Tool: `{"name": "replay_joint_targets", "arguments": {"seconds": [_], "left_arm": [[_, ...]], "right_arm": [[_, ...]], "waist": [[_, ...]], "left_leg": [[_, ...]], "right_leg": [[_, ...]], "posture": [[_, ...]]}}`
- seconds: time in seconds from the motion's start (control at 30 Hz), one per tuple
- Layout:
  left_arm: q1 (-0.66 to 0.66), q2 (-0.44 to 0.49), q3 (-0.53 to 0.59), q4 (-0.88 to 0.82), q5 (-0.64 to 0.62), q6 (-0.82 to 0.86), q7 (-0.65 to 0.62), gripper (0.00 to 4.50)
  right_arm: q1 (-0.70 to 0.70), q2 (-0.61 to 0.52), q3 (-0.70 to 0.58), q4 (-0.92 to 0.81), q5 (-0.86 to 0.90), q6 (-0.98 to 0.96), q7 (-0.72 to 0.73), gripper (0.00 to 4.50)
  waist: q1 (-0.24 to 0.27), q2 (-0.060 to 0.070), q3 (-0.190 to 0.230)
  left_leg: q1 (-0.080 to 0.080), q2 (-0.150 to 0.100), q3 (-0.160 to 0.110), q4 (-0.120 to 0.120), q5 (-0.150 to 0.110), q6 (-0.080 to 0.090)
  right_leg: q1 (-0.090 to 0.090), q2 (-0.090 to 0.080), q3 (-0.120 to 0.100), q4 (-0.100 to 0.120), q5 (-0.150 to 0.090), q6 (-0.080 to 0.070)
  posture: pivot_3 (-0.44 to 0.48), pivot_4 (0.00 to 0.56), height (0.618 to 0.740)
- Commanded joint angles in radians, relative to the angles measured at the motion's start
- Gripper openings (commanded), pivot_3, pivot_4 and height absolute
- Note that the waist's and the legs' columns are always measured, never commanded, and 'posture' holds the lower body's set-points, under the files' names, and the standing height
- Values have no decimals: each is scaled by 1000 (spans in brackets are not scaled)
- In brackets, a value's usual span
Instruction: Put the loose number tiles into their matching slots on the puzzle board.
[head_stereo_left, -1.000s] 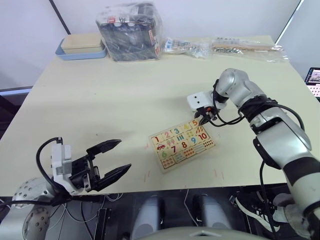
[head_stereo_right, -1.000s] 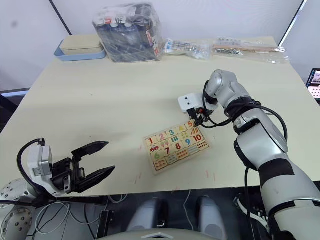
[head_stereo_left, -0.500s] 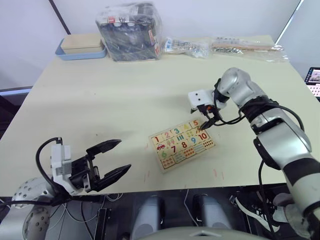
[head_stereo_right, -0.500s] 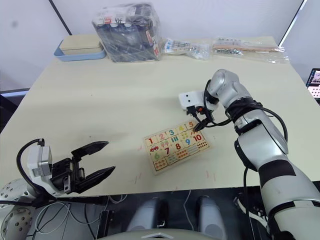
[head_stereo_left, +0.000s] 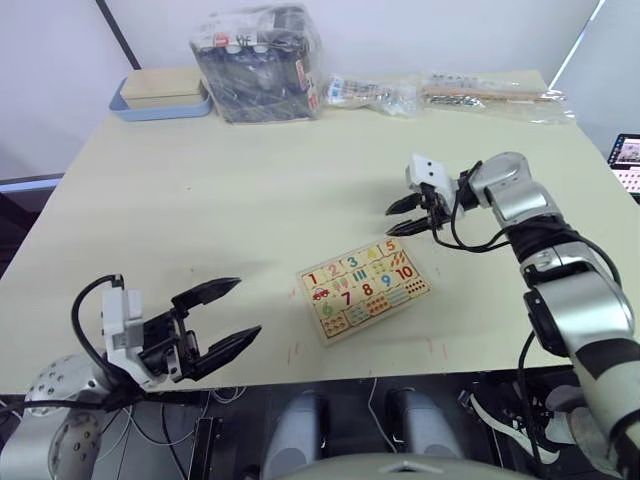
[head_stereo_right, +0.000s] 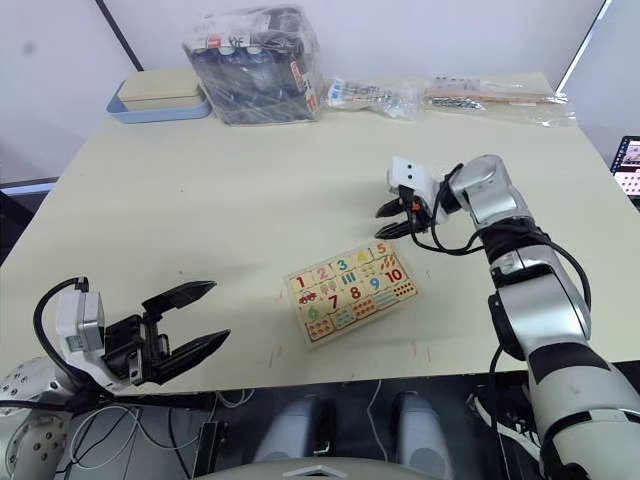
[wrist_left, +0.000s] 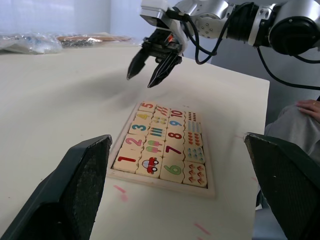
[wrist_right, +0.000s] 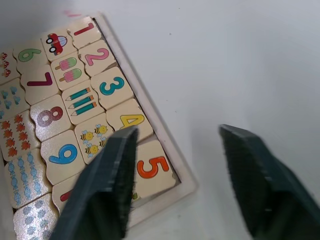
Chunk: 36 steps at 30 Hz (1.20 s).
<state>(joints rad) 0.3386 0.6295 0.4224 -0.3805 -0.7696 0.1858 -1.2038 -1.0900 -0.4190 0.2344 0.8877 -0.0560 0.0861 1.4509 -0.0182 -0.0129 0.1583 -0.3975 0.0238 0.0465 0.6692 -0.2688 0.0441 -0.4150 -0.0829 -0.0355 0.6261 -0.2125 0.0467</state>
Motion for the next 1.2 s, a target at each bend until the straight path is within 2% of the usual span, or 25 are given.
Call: {"name": "replay_joint_targets", "arguments": {"seconds": [0.03, 0.07, 0.1, 0.5, 1.2], "left_arm": [[-6, 5, 7, -6, -7, -12, -7, 4500], [-8, 6, 7, -4, -7, -12, -9, 4500], [-10, 7, 6, -3, -6, -11, -9, 4500], [-18, 6, 2, -2, -2, -9, -10, 4500], [-13, 2, 1, -10, -3, -11, -2, 4500]], "right_arm": [[25, -25, -29, -64, 22, 34, -32, 882], [34, -29, -29, -73, 23, 39, -36, 381], [41, -34, -28, -80, 20, 41, -39, 111], [73, -70, 27, -106, -31, 14, -48, 111], [75, -66, 66, -91, -61, -9, -59, 111]], "waist": [[0, 0, 0], [0, 0, 0], [1, 0, 0], [1, 0, 0], [1, 0, 0]], "left_leg": [[0, 0, 0, 0, 0, 0], [0, 0, 0, 0, 0, 0], [0, 0, 0, 0, 0, 0], [0, 0, 0, 0, -1, 2], [0, 0, 0, 0, -1, 1]], "right_leg": [[0, 0, 0, 0, 0, 0], [0, 0, 0, 0, 0, 0], [0, 0, 0, 0, 0, 0], [0, 0, 0, 0, 0, 0], [0, 0, 0, 0, 2, 3]], "posture": [[0, 150, 740], [0, 150, 740], [0, 150, 740], [0, 150, 740], [0, 150, 740]]}}
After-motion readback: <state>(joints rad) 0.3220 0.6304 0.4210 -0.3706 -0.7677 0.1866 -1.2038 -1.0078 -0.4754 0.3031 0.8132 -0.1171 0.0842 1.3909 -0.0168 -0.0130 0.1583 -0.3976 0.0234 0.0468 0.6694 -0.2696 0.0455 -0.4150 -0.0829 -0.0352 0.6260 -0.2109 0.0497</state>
